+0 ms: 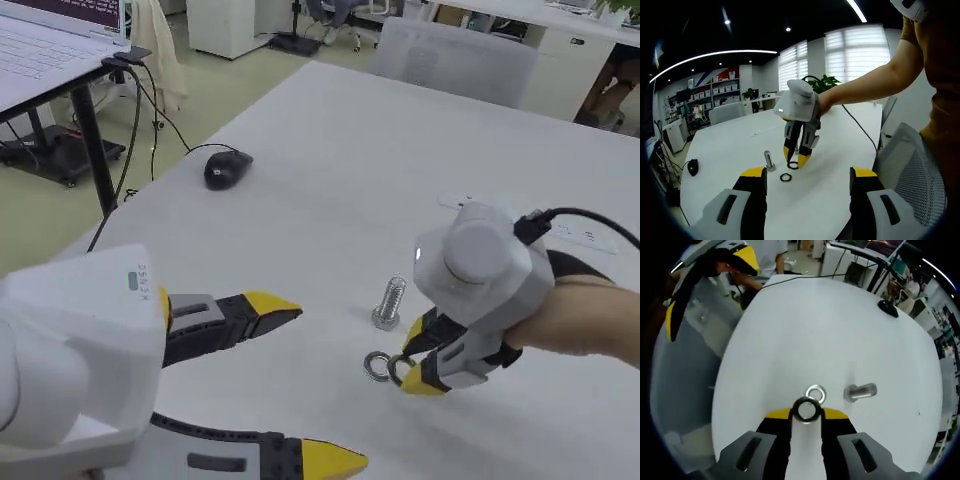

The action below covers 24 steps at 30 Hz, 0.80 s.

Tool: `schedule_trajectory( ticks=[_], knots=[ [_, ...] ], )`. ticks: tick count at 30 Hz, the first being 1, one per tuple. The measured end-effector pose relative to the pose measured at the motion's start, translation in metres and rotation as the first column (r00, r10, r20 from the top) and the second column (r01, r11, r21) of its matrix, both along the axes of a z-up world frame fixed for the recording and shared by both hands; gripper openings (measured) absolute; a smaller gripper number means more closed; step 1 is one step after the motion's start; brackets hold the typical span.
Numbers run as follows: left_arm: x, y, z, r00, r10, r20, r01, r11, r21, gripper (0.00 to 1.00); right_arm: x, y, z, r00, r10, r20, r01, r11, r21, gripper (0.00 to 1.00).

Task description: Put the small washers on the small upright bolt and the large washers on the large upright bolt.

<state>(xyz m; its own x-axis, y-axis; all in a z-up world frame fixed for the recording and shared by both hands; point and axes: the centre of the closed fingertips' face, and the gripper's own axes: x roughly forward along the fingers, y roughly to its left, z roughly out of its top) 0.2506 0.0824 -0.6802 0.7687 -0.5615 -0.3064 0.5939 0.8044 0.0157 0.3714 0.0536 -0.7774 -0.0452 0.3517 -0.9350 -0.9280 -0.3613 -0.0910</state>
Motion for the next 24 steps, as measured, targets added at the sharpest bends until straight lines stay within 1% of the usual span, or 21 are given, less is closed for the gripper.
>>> schedule_trajectory(
  ticks=[4, 5, 8, 12, 14, 18, 20, 22, 24],
  knots=[
    [0.001, -0.001, -0.001, 1.000, -0.005, -0.001, 0.005, 1.000, 0.000, 0.66, 0.019, 0.004, 0.013, 0.999, -0.019, 0.028, 0.018, 1.000, 0.017, 0.21],
    [0.001, -0.001, -0.001, 1.000, -0.006, -0.003, 0.006, 1.000, 0.000, 0.66, 0.025, 0.006, 0.016, 0.999, -0.021, 0.043, 0.020, 1.000, 0.019, 0.21],
    [0.001, 0.000, -0.001, 1.000, -0.006, -0.005, 0.006, 1.000, -0.002, 0.66, 0.035, 0.012, 0.024, 0.998, -0.030, 0.057, 0.028, 0.999, 0.034, 0.22],
    [0.003, 0.001, -0.002, 1.000, -0.005, -0.010, 0.005, 1.000, 0.002, 0.66, 0.045, 0.021, 0.028, 0.997, -0.024, 0.073, 0.021, 0.999, 0.037, 0.22],
    [0.004, 0.002, -0.002, 1.000, -0.005, -0.010, 0.005, 1.000, 0.001, 0.66, 0.051, 0.026, 0.030, 0.996, -0.018, 0.087, 0.015, 0.999, 0.035, 0.22],
    [0.007, 0.004, -0.002, 1.000, -0.001, -0.010, 0.001, 1.000, 0.001, 0.66, 0.058, 0.036, 0.033, 0.995, -0.007, 0.095, 0.004, 0.999, 0.036, 0.22],
    [0.007, 0.004, -0.002, 1.000, -0.002, -0.011, 0.002, 1.000, 0.001, 0.66, 0.062, 0.040, 0.031, 0.996, -0.004, 0.093, 0.001, 0.999, 0.035, 0.22],
    [0.007, 0.004, -0.002, 1.000, -0.001, -0.012, 0.001, 1.000, 0.000, 0.66, 0.063, 0.042, 0.027, 0.995, 0.005, 0.096, -0.007, 1.000, 0.024, 0.22],
    [0.008, 0.005, -0.003, 1.000, 0.001, -0.012, -0.001, 1.000, 0.000, 0.66, 0.061, 0.045, 0.025, 0.996, 0.008, 0.089, -0.010, 1.000, 0.022, 0.22]
  ],
)
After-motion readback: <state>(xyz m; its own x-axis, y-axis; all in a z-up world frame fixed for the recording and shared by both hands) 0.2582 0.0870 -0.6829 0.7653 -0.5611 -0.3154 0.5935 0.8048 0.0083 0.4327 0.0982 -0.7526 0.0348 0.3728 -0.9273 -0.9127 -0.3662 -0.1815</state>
